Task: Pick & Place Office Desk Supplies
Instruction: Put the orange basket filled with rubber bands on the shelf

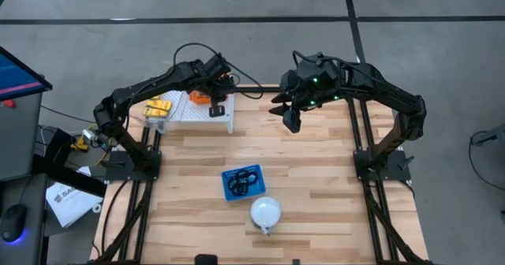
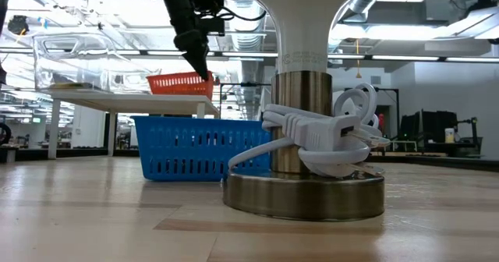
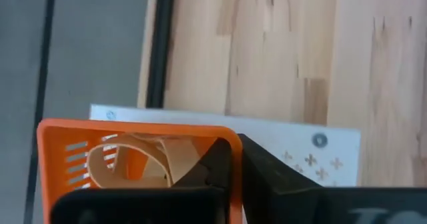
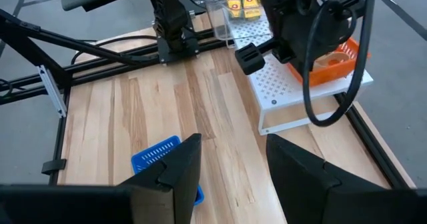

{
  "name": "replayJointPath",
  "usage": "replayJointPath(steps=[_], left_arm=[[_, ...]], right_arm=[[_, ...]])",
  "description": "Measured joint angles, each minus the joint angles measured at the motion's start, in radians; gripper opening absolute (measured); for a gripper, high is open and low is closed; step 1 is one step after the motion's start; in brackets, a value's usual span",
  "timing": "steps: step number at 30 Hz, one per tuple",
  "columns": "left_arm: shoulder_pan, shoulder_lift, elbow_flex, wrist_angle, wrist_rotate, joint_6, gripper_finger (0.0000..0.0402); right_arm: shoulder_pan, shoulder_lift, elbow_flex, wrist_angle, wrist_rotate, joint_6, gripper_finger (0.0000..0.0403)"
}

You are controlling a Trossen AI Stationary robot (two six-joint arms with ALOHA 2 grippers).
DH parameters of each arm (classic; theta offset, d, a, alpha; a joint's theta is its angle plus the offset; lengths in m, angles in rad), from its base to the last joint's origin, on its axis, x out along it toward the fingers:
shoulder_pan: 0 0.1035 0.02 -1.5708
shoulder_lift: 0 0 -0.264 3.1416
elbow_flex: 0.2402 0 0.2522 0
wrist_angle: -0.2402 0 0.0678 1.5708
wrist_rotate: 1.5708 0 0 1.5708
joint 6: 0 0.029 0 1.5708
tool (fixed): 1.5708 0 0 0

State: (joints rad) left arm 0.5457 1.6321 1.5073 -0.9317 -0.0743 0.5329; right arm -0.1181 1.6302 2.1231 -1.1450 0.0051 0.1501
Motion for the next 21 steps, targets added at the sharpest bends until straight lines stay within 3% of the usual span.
replayJointPath(steps=[21], left_arm=[[0.009, 0.068, 0.0, 0.041, -0.005, 0.064, 0.0002]], right_arm=[[-0.003, 0.0, 0.0, -0.011, 0.0, 0.0, 0.0166]])
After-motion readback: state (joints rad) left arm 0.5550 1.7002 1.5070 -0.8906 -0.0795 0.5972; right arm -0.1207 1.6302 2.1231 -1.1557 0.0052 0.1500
